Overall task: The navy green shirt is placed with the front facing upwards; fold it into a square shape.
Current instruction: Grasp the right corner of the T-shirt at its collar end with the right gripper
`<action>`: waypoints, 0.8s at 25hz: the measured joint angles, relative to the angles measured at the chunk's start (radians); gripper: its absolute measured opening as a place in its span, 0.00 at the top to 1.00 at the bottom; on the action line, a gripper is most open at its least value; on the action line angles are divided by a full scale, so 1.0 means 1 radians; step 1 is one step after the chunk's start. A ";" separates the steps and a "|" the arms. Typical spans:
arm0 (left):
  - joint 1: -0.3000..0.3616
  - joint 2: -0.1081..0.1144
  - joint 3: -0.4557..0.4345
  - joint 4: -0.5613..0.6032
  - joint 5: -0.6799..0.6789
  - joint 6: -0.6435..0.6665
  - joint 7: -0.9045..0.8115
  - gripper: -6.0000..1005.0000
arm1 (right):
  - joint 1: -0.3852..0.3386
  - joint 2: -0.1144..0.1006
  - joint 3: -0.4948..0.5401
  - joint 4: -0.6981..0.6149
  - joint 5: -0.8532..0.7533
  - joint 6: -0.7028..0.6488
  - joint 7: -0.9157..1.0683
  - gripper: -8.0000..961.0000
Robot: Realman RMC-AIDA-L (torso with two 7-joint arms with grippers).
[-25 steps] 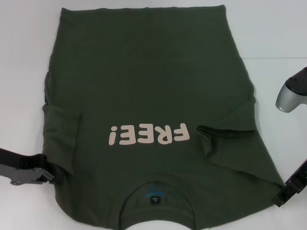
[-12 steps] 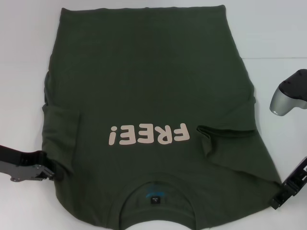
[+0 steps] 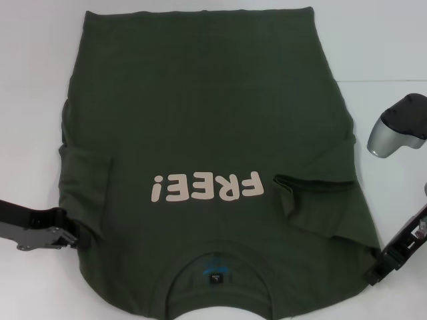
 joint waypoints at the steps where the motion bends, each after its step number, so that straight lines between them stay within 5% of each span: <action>1: 0.000 0.000 0.000 0.000 -0.001 0.000 0.001 0.95 | 0.000 0.000 0.000 0.000 0.005 0.001 0.000 0.39; 20: 0.000 -0.003 0.000 0.000 -0.002 -0.008 0.005 0.95 | -0.001 -0.006 0.032 -0.002 0.140 -0.001 -0.004 0.41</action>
